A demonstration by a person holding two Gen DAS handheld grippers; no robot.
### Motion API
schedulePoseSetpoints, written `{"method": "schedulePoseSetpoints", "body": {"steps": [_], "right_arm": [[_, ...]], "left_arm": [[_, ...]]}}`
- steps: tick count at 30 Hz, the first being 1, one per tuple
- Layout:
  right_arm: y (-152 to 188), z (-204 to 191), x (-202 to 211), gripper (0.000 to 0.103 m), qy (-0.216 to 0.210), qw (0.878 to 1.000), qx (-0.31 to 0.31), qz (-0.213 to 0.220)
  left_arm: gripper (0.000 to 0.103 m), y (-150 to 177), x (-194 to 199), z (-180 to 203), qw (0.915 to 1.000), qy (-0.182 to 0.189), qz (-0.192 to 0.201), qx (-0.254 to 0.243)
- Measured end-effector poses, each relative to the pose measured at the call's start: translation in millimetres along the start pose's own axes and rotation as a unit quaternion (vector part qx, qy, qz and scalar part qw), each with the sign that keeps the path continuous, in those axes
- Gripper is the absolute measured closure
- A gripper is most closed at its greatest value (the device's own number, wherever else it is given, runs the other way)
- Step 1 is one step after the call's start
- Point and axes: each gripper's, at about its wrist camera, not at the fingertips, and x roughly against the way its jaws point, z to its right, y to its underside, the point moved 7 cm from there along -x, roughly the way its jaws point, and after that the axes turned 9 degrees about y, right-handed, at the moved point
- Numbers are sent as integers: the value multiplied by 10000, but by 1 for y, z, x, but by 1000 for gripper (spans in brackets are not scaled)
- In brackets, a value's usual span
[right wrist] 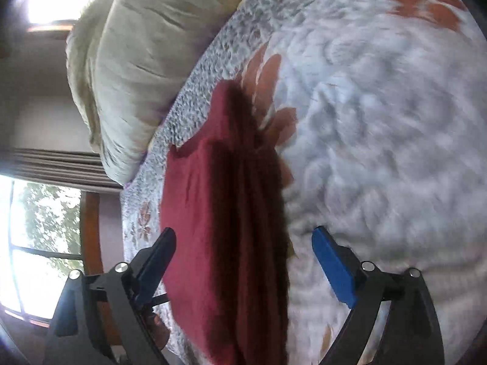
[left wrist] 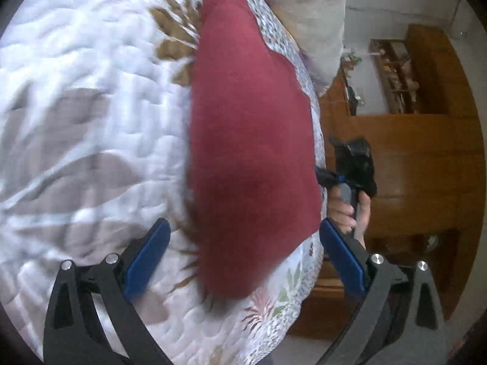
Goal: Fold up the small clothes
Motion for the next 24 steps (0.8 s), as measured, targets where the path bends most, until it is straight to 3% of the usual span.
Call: {"method": "schedulePoseSetpoints", "body": {"steps": [5, 13, 15, 16, 17, 19, 21, 24], "right_arm": [[-9, -22, -25, 7, 149, 9992, 325, -163], [-7, -46, -59, 7, 331, 9960, 763, -314], [-7, -53, -68, 15, 430, 9952, 814, -323], [-8, -53, -71, 27, 455, 9956, 757, -316], [-8, -52, -69, 43, 399, 9962, 698, -328], [-6, -52, -66, 51, 385, 9966, 665, -283], [-5, -57, -64, 56, 426, 9967, 661, -202], [-1, -69, -54, 59, 469, 9966, 672, -53]], "left_arm": [[4, -5, -33, 7, 9993, 196, -274, -147], [4, -12, -55, 4, 9993, 31, -380, -41], [4, -13, -56, 7, 9988, -127, -458, 89], [4, -13, -56, 8, 9986, -185, -480, 87], [9, -14, -55, 8, 9979, -365, -538, 45], [31, -11, -52, 10, 9954, -733, -622, -33], [51, -12, -46, 8, 9950, -753, -651, 43], [61, -12, -33, 15, 9950, -799, -596, -40]]}}
